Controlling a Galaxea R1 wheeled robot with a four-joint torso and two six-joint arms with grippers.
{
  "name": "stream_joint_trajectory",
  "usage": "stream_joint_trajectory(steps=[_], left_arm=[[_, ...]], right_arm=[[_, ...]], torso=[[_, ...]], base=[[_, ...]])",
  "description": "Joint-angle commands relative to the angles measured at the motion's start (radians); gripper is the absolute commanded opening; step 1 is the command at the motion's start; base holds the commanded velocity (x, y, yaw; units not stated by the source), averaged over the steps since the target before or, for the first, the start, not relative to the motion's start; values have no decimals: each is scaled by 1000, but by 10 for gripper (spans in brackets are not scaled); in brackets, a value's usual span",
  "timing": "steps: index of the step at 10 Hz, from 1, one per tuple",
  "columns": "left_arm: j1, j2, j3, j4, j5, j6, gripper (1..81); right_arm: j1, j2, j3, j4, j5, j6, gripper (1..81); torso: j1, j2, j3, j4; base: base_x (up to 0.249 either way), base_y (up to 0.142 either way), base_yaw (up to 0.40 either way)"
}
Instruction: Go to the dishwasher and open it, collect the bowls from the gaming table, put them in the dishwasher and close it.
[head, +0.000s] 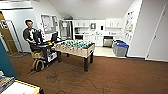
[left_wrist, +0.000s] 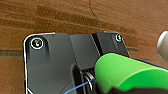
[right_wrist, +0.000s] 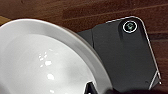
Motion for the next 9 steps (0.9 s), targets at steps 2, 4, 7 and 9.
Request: stream_joint_trajectory(steps=[2,4,7,9], left_arm=[[-41,-15,10,12,35,0,10],[-41,-12,10,12,35,0,10],[-40,-12,10,12,34,0,10],[-40,-13,10,13,34,0,10]], right_arm=[[25,8,26,-30,-66,-24,10],[25,8,26,-30,-66,-24,10],[22,7,26,-30,-66,-24,10],[21,7,26,-30,-66,-24,10]], torso=[[-5,-3,1,0],[-4,-2,0,0],[-3,-2,0,0],[-5,-2,0,0]], base=[[0,0,0],[0,0,0],[0,0,0],[92,0,0]])
